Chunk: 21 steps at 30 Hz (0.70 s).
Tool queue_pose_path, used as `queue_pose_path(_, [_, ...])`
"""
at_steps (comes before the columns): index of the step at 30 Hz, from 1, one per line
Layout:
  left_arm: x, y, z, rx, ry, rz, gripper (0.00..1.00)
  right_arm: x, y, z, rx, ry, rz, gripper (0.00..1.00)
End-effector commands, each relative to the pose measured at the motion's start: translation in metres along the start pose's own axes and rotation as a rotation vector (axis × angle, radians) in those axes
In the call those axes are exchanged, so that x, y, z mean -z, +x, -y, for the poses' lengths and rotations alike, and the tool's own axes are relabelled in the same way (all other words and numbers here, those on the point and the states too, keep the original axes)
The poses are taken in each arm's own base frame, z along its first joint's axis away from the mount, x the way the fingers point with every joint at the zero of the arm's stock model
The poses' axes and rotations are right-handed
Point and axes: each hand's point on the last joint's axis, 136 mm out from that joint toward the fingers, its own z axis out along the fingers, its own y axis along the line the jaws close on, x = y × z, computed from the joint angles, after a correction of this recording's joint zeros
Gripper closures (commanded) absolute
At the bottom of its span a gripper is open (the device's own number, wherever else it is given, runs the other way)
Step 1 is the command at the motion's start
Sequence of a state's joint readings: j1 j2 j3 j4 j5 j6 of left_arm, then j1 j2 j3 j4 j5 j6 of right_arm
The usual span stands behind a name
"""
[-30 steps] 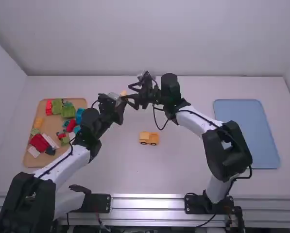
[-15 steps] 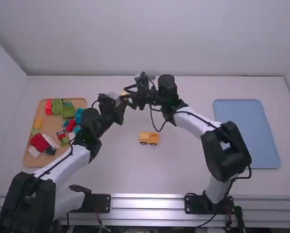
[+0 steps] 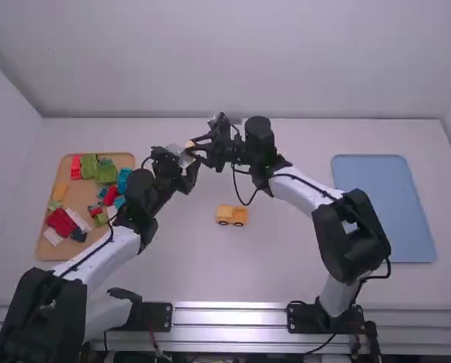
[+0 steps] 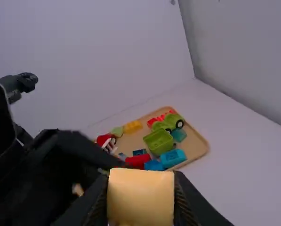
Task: Assemble lego blocks to make yellow taxi
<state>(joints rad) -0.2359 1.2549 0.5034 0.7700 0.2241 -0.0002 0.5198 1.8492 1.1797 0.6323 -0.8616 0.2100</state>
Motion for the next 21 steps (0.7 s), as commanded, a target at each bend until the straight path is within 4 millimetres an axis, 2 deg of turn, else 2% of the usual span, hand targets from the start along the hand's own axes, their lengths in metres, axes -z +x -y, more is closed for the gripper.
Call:
queue_pose_path(1, [-0.001, -0.008, 0.001, 0.007, 0.004, 0.025, 0.01, -0.005, 0.005, -0.004, 0.004, -0.01, -0.005, 0.72])
queue_pose_path(6, [-0.001, 0.001, 0.0, 0.013, 0.001, -0.008, 0.01, 0.015, -0.015, 0.025, 0.033, 0.141, 0.034, 0.77])
queue_pose_path(8, [-0.001, 0.006, -0.001, 0.018, -0.005, -0.03, 0.01, 0.035, -0.021, 0.041, 0.039, 0.268, 0.008, 0.78])
queue_pose_path(11, [0.0, 0.01, -0.001, 0.022, -0.006, -0.047, 0.01, 0.063, -0.023, 0.052, 0.059, 0.448, -0.063, 0.79])
queue_pose_path(13, [0.0, 0.011, -0.001, 0.017, -0.008, -0.052, 0.01, 0.082, -0.023, 0.052, 0.075, 0.558, -0.12, 0.79])
queue_pose_path(14, [0.0, 0.012, -0.001, -0.004, -0.007, -0.053, 0.01, 0.098, -0.021, 0.049, 0.082, 0.642, -0.172, 0.79])
queue_pose_path(15, [0.0, 0.011, -0.001, -0.014, -0.006, -0.051, 0.01, 0.104, -0.019, 0.048, 0.081, 0.67, -0.194, 0.8])
queue_pose_path(17, [0.0, 0.01, -0.001, -0.054, -0.007, -0.047, 0.01, 0.131, -0.009, 0.041, 0.062, 0.785, -0.286, 0.81])
queue_pose_path(20, [-0.001, 0.004, -0.002, -0.081, -0.007, -0.023, 0.01, 0.172, 0.02, 0.031, -0.048, 0.935, -0.425, 0.85])
queue_pose_path(21, [-0.001, 0.003, -0.001, -0.082, -0.007, -0.019, 0.01, 0.176, 0.026, 0.029, -0.071, 0.95, -0.448, 0.86])
